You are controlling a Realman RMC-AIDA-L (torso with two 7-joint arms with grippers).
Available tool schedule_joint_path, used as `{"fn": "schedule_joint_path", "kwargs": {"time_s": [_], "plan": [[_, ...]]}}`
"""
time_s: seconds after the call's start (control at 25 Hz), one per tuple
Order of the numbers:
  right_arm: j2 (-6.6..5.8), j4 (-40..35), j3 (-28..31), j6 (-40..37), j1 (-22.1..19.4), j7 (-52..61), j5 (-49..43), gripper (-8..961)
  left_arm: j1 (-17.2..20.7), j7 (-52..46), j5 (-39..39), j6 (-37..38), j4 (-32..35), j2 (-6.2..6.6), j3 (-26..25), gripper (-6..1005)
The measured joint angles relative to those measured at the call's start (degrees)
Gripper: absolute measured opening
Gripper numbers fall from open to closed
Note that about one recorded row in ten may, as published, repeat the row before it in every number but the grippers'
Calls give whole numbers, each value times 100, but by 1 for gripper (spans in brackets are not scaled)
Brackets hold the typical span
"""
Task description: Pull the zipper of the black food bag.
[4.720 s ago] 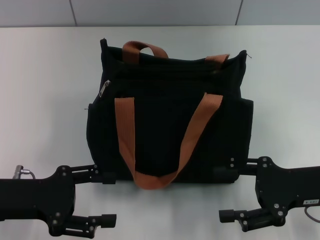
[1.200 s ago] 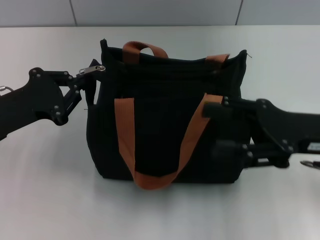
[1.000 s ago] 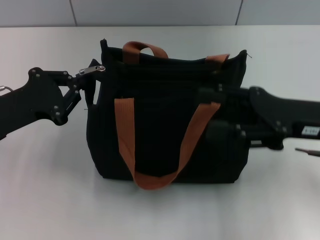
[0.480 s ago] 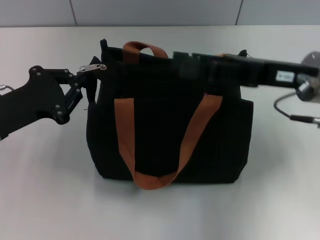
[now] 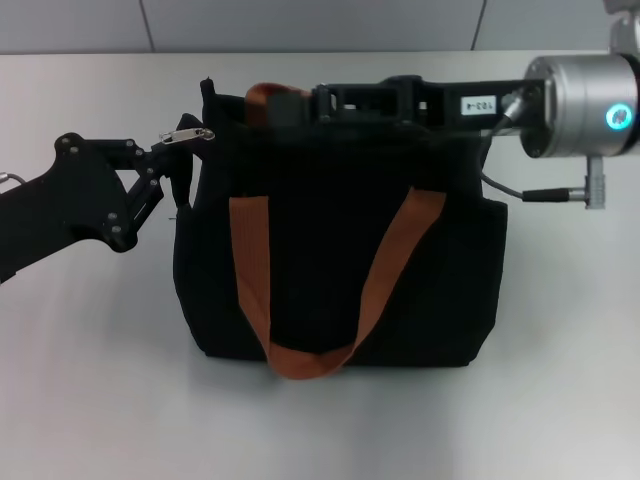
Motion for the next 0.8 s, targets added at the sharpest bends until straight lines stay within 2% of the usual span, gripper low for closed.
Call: {"fn": "schedule_joint_path", "kwargs": {"time_s": [0.12,0.36,0.8], "plan": [[7,14,-34,98,97,223,-4,815,46,33,-69,20,0,0,0,16],[26,31,-573,571,180,549,3,814,119,76,-105,35,0,-1,0,16],[50,49,-1029,1095,394,818,12,813,188,80,-154,297,-1,-1,0,17]]}}
